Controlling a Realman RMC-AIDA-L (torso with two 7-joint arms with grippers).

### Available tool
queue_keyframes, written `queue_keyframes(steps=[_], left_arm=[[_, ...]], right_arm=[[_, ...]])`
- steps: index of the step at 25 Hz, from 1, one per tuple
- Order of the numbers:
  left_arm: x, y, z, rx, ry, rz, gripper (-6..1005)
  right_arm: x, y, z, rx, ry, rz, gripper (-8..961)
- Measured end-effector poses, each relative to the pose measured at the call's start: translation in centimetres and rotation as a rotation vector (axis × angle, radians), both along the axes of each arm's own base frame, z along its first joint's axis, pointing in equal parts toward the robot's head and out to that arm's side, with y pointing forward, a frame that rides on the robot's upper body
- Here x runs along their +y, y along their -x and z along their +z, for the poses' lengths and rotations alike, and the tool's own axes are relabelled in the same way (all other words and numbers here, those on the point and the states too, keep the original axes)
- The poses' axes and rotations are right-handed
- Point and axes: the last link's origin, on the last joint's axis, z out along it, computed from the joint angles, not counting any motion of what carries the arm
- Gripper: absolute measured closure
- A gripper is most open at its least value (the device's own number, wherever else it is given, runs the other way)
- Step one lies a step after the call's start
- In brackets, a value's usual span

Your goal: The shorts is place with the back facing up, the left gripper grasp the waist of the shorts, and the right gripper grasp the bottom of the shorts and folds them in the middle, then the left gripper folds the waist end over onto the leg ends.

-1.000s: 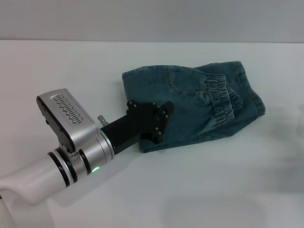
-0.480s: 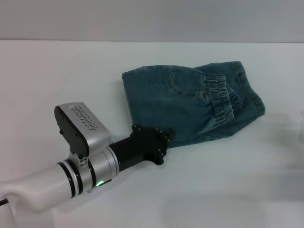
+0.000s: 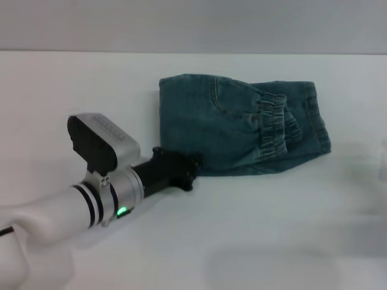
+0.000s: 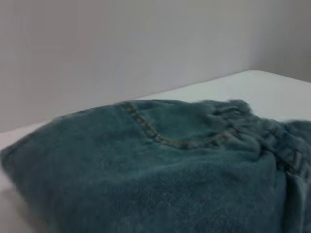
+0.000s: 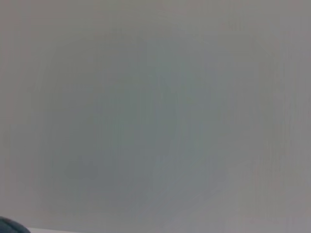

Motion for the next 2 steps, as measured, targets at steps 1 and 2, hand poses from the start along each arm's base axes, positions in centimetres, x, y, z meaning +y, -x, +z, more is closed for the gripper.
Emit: queue_keyframes(steps=[1, 2], left_arm=[[0.62, 0.04, 0.38, -0.001, -0.018, 0.011, 1001], [0.92, 0.07, 0.58, -0.002, -0.027, 0.017, 1001]], right_arm=[[-0.03, -0.01, -0.02, 0.001, 0.0, -0.001, 953], [-0.03, -0.01, -0.02, 0.001, 0.0, -0.001, 953]])
